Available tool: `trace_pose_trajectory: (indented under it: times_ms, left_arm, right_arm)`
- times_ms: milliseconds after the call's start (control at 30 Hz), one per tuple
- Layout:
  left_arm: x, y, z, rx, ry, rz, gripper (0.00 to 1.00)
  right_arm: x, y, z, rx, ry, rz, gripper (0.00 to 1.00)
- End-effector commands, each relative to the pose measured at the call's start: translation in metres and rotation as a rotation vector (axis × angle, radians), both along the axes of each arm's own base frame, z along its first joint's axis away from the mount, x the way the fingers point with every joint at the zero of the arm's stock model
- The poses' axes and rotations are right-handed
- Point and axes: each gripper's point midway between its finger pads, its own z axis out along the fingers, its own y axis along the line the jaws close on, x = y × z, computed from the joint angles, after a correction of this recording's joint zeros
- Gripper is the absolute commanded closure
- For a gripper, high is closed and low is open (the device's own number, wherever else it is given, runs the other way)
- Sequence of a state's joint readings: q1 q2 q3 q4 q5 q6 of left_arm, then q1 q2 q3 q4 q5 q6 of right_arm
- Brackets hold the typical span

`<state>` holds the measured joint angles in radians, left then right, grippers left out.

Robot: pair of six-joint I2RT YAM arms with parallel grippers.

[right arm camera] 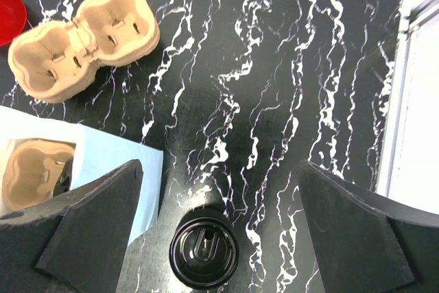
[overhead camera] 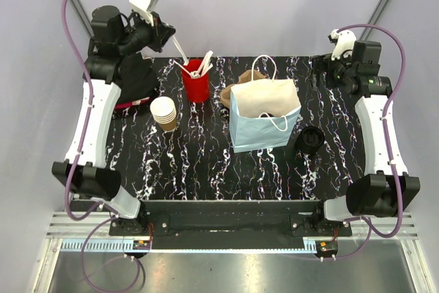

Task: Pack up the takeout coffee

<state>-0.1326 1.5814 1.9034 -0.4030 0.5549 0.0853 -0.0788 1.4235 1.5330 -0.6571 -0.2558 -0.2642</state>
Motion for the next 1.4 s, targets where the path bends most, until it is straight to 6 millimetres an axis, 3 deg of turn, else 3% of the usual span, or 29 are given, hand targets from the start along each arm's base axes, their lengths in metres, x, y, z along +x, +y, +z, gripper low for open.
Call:
trace_pose_trajectory:
  times_ms: [0, 400, 667, 833, 1067, 1367]
  left_arm:
    - [-0.038, -0.008, 0.03, -0.015, -0.068, -0.058, 0.93]
    - [-0.104, -0.049, 0.062, -0.072, -0.087, -0.269, 0.94]
    - [-0.128, -0.081, 0.07, -0.116, -0.076, -0.383, 0.94]
    - [-0.132, -0.096, 0.066, -0.115, -0.055, -0.438, 0.95]
    - [-0.136, -0.11, 0.07, -0.116, -0.053, -0.477, 0.95]
    - [-0.119, -0.132, 0.051, -0.103, -0.012, -0.48, 0.96]
  right_arm:
    - [0.001, 0.0, 0.036, -0.003, -0.09, 0.003, 0.0]
    - [-0.012, -0.007, 0.028, -0.04, -0.079, -0.029, 0.0]
    - [-0.005, -0.01, 0.027, -0.039, -0.083, -0.048, 0.0]
    - [0.004, -0.007, 0.025, -0.005, -0.068, -0.047, 0.0]
    - [-0.003, -0.005, 0.022, -0.013, -0.067, -0.033, 0.0]
    - [-0.013, -0.003, 0.025, -0.023, -0.1, -0.017, 0.0]
